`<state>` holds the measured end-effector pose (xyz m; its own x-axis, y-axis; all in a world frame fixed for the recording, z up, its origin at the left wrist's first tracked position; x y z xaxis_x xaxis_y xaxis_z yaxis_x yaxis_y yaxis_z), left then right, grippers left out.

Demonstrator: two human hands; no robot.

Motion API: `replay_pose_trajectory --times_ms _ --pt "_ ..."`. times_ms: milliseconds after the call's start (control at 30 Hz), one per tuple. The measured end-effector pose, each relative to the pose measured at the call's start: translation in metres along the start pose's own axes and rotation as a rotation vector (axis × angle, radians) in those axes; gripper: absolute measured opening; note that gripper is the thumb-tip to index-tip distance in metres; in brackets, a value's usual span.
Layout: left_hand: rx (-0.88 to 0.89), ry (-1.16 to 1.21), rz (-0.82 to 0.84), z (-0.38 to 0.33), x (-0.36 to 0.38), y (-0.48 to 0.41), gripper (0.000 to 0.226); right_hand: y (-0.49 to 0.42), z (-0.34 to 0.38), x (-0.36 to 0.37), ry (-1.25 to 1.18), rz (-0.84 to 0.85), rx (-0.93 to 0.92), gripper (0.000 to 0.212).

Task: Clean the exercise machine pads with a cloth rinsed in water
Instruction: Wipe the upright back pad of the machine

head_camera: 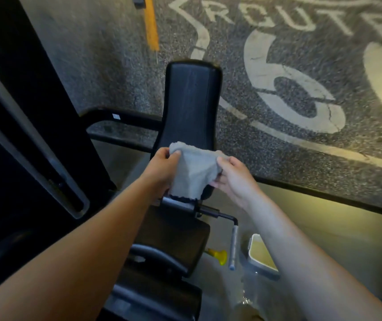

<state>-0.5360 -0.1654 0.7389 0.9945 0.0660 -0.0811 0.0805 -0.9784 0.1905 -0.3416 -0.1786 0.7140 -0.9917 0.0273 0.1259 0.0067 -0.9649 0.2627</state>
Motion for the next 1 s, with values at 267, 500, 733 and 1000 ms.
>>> replay_pose_trajectory --times_ms 267,500,733,1000 --pt "-0.016 0.307 -0.002 -0.033 0.038 -0.046 0.039 -0.07 0.053 -0.048 0.1 -0.016 0.045 0.024" --pt "0.029 0.079 0.187 -0.069 0.119 -0.113 0.035 -0.132 0.108 -0.13 0.475 0.173 -0.016 0.041" --pt "0.187 -0.711 0.072 -0.105 0.177 -0.167 0.015 -0.2 0.163 -0.194 1.0 0.262 -0.366 0.014" --pt "0.217 -0.642 -0.125 -0.113 0.183 -0.199 0.036 -0.237 0.19 -0.237 0.816 0.25 -0.367 0.03"
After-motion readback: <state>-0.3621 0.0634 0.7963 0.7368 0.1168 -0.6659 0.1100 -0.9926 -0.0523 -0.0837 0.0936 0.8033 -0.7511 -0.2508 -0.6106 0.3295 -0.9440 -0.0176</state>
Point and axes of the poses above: each hand's wrist, its own y-axis away from the middle knuckle, its own x-axis out of the palm, z = x × y, the point moved 3 cm from there along -y, towards the middle knuckle, and after that the axes turned 6 degrees about y, right-handed, at the moved point
